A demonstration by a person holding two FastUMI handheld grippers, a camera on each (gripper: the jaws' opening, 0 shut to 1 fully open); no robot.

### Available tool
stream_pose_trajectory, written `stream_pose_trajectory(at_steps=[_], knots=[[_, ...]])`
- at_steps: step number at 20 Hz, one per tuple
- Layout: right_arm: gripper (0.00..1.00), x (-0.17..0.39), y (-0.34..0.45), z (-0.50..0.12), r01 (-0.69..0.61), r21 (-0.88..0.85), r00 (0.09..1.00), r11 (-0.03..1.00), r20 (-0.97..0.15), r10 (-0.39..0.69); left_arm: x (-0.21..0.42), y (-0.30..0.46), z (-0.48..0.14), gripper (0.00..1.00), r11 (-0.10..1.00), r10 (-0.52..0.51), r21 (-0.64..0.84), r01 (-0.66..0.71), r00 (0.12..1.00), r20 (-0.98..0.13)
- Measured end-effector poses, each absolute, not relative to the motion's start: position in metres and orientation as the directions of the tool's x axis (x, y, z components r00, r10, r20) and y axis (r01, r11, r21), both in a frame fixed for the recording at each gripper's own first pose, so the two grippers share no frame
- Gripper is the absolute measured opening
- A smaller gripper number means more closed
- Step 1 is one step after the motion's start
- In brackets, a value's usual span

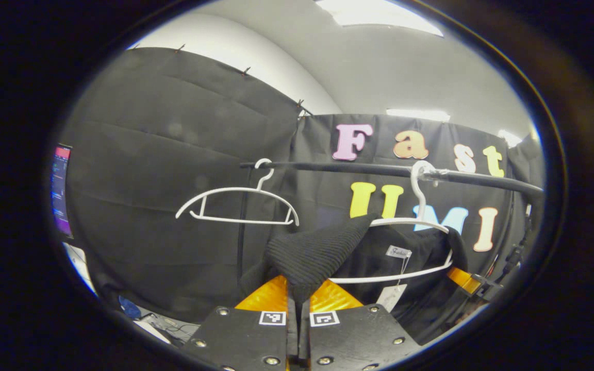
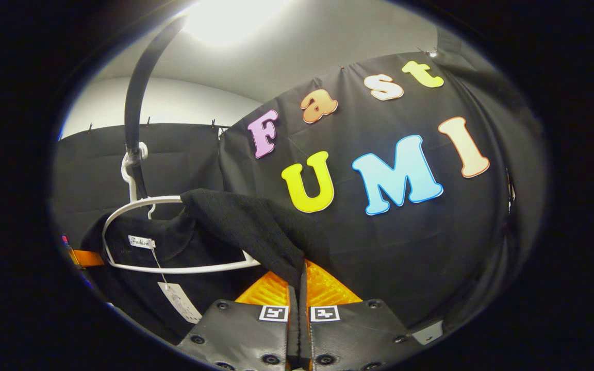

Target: Grasp the clothes on the hanger with both hands and then place them into the laundry hamper below.

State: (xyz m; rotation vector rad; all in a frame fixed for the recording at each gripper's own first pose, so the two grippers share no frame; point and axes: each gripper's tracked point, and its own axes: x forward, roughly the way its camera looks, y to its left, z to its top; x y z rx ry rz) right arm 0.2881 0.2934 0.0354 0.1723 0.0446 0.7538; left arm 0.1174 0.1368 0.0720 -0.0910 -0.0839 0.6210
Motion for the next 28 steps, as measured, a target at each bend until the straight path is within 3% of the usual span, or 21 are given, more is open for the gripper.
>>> stream_pose_trajectory(at_steps=[6, 14, 22, 28], knots=[[0.05, 0.287, 0.288, 0.043, -0.662, 0.177, 0.745, 0.728, 0.045, 0.666, 0.103, 0.149, 0.09, 0.03, 0.821, 0.571, -0.06, -0.568, 0.819, 0.057], [0.02, 0.311, 0.272, 0.055, -0.628, 0.178, 0.777, 0.758, 0.096, 0.622, 0.096, 0.163, 0.101, 0.03, 0.834, 0.552, -0.047, -0.55, 0.833, 0.05], [0.01, 0.336, 0.283, 0.062, -0.631, 0.197, 0.775, 0.75, 0.131, 0.618, 0.104, 0.193, 0.129, 0.03, 0.854, 0.492, 0.169, -0.492, 0.869, 0.047], [0.01, 0.348, 0.293, 0.058, -0.665, 0.13, 0.746, 0.735, 0.161, 0.646, 0.119, 0.203, 0.12, 0.04, 0.876, 0.457, 0.165, -0.454, 0.889, 0.022]])
